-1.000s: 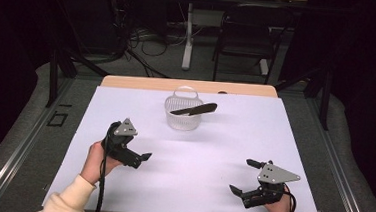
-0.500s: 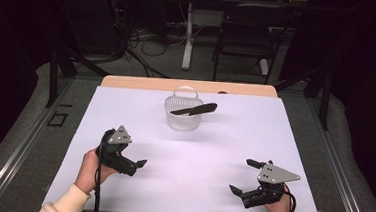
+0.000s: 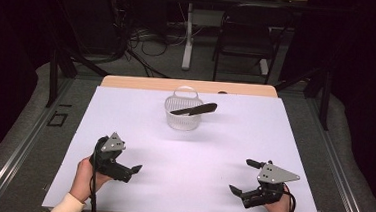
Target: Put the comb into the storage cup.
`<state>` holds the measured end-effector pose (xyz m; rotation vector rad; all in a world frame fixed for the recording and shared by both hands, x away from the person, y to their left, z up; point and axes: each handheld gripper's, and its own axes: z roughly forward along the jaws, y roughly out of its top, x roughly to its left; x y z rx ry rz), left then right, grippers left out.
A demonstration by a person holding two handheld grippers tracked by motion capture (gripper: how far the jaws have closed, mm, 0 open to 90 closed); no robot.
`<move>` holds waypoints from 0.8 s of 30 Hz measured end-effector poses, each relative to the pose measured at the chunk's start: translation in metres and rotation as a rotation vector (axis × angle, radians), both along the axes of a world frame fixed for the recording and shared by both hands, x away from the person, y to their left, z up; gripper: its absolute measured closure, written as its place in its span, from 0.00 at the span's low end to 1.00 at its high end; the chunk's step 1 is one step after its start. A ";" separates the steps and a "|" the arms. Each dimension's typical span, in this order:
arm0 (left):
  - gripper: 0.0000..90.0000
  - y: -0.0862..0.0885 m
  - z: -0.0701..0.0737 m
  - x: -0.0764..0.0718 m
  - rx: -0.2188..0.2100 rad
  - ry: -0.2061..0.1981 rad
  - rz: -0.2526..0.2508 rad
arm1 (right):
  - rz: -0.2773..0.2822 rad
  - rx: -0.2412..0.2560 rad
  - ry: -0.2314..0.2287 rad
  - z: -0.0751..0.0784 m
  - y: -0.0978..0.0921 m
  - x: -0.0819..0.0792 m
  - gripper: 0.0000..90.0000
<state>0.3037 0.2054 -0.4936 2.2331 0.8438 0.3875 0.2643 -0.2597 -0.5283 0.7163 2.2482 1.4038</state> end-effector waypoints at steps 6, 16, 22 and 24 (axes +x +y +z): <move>0.00 0.003 -0.004 -0.005 -0.007 -0.001 0.010 | 0.001 -0.002 0.001 0.000 0.000 0.000 0.00; 0.00 0.006 -0.010 -0.013 -0.031 -0.014 0.022 | 0.002 -0.001 0.002 0.000 0.000 0.000 0.00; 0.00 0.008 -0.016 -0.018 -0.043 -0.016 0.029 | 0.001 -0.002 0.004 0.000 0.000 0.000 0.00; 0.00 0.009 -0.017 -0.020 -0.049 -0.019 0.032 | 0.001 -0.002 0.005 0.000 0.000 0.000 0.00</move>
